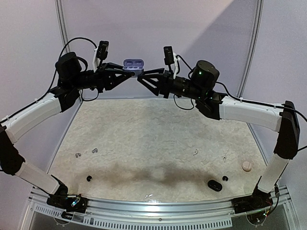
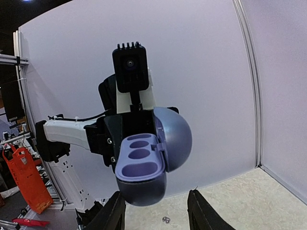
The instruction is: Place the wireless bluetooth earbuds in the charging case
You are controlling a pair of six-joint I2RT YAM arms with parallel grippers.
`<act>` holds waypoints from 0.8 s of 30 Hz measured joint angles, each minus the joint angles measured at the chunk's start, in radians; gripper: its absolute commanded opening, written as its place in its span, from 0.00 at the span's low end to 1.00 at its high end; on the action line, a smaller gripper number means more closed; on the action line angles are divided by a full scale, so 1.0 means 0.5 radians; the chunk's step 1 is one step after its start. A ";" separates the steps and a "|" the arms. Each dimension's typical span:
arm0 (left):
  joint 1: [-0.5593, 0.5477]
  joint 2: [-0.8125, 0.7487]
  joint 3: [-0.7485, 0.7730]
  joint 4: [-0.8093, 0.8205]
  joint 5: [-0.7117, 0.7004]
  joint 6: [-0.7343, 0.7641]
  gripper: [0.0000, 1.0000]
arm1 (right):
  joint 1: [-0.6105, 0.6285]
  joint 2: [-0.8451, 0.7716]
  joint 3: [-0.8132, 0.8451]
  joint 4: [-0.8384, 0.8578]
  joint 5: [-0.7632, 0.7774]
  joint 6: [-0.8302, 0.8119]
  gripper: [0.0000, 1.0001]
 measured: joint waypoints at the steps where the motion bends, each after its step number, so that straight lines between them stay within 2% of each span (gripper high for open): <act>1: 0.000 0.003 0.000 -0.001 0.000 0.001 0.00 | 0.000 0.002 0.014 0.000 -0.001 -0.004 0.44; 14: 0.000 0.005 0.000 -0.014 -0.008 0.046 0.00 | 0.005 0.053 0.082 0.018 -0.064 -0.011 0.31; 24: 0.000 0.007 0.000 -0.056 0.002 0.099 0.00 | 0.008 0.065 0.082 0.031 -0.088 -0.012 0.33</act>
